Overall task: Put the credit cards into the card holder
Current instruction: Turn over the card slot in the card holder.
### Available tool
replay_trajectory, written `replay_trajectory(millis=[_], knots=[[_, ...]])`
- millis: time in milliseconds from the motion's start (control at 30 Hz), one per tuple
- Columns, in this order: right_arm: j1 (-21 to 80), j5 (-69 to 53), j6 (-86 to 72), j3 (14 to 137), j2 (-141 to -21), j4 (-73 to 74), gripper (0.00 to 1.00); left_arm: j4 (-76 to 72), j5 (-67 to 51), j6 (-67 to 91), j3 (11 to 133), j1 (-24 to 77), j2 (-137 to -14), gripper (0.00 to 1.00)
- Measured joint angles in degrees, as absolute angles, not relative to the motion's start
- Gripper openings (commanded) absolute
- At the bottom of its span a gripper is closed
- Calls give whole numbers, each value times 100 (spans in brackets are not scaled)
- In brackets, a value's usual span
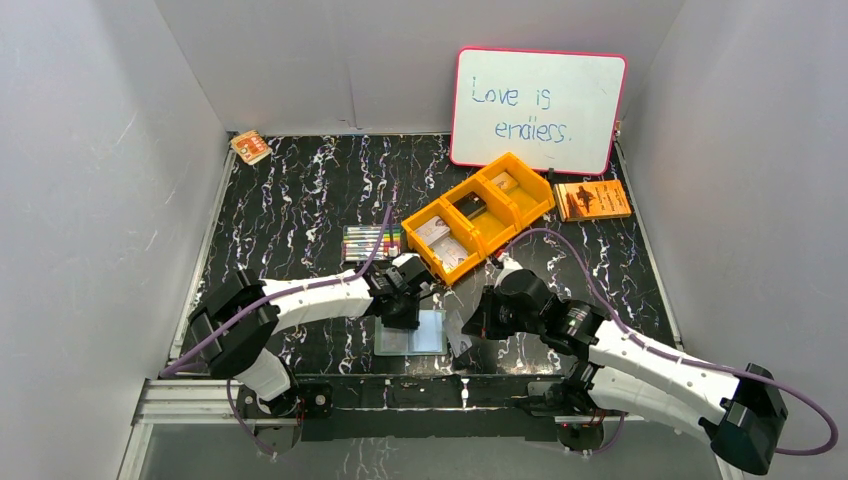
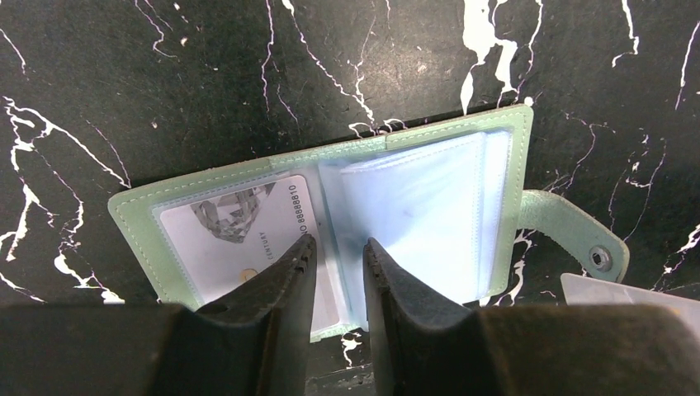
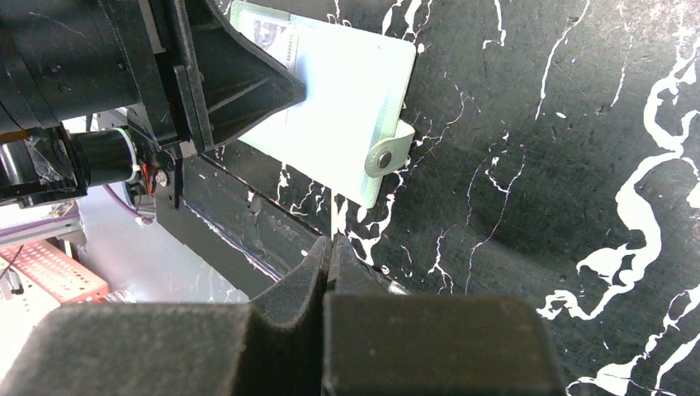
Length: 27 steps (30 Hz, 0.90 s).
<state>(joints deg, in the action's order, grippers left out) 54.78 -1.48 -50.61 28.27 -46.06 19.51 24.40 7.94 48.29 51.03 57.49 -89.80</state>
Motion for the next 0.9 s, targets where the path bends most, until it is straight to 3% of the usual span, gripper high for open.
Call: replay_trajectory(millis=[367, 900], knots=[[5478, -209, -5057, 2827, -4740, 1881, 0, 2403, 871, 4866, 5022, 5749, -8976, 7], [5478, -591, -5120, 2757, -5236, 1319, 0, 2314, 923, 4919, 4912, 5749, -8903, 3]])
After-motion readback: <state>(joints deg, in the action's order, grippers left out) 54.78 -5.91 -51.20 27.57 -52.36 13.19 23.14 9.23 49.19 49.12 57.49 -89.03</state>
